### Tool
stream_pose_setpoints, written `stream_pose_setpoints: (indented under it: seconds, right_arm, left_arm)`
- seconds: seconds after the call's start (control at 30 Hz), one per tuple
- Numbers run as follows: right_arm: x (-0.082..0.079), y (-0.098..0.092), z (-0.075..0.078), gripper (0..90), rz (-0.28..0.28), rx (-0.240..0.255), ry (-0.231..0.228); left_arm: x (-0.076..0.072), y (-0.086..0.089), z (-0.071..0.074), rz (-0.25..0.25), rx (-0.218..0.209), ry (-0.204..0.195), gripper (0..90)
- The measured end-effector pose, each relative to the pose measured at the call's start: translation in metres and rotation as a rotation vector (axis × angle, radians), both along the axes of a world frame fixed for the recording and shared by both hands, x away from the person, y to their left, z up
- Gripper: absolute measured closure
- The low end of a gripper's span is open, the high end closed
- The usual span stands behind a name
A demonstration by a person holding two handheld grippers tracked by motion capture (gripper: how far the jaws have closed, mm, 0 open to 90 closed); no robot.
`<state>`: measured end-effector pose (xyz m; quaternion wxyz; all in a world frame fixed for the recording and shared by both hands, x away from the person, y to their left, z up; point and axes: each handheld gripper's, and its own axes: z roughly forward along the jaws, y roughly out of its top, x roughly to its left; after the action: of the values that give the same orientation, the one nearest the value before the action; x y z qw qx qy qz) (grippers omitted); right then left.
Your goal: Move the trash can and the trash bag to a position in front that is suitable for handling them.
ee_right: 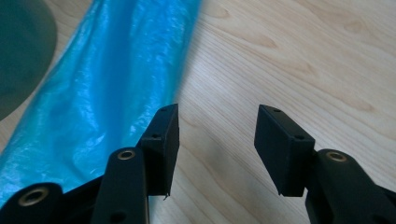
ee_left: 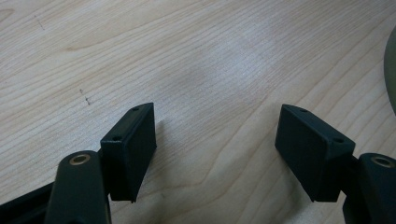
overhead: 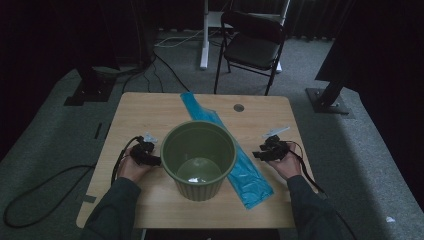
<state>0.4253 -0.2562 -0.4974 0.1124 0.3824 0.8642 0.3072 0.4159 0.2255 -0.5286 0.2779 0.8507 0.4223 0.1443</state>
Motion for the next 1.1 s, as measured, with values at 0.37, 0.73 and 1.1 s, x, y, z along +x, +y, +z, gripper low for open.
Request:
stream_pose_setpoints:
  seconds: [0.37, 0.73, 1.1]
  right_arm:
    - [-0.012, 0.015, 0.004, 56.9, 0.088, -0.003, -0.078]
    - [-0.020, 0.025, 0.012, 54.4, 0.172, 0.019, -0.058]
    - [-0.034, 0.047, 0.027, 54.0, 0.288, 0.078, -0.051]
  left_arm:
    - [-0.006, 0.000, 0.003, 0.001, 0.000, 0.010, 48.1]
    - [-0.023, 0.006, 0.029, -0.062, -0.149, -0.037, 53.3]
    - [-0.044, -0.007, 0.042, -0.160, -0.130, -0.043, 51.3]
